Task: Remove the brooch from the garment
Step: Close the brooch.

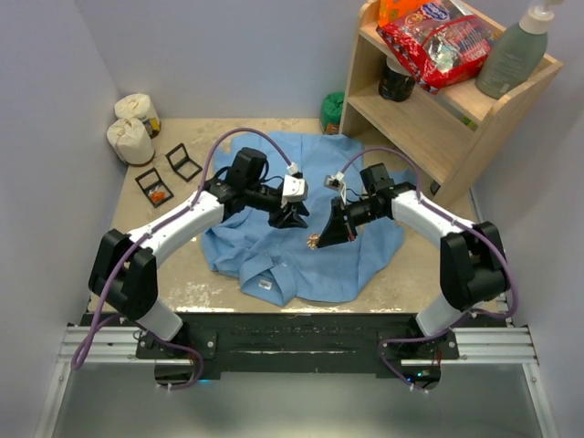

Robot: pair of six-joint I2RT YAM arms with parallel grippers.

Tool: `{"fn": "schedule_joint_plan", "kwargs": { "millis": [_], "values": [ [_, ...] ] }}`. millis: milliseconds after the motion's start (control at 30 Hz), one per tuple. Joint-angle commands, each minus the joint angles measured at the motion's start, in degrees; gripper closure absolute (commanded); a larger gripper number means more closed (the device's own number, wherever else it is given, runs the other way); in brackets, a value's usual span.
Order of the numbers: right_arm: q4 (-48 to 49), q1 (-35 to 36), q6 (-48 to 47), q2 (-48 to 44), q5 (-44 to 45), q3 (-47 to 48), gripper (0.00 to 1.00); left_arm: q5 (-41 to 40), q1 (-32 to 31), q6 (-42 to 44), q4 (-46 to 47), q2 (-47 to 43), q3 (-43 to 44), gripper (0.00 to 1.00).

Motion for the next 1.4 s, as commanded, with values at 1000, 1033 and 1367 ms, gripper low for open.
{"fn": "schedule_joint_plan", "kwargs": {
  "millis": [1000, 1033, 1367],
  "values": [
    [14.1, -1.3, 12.4, -6.9, 7.0, -3.1, 1.00, 8.6, -1.1, -9.9, 5.4, -0.8, -2.8, 0.53],
    [14.0, -1.3, 12.4, -7.0, 7.0, -3.1, 1.00, 9.0, -0.7, -11.0, 6.1, -1.3, -2.9, 0.53],
    [14.1, -1.3, 12.3, -8.6, 6.7, -3.2, 1.00, 9.0, 2.1, -12.8, 6.9, -0.7, -3.6, 0.41]
  ]
}}
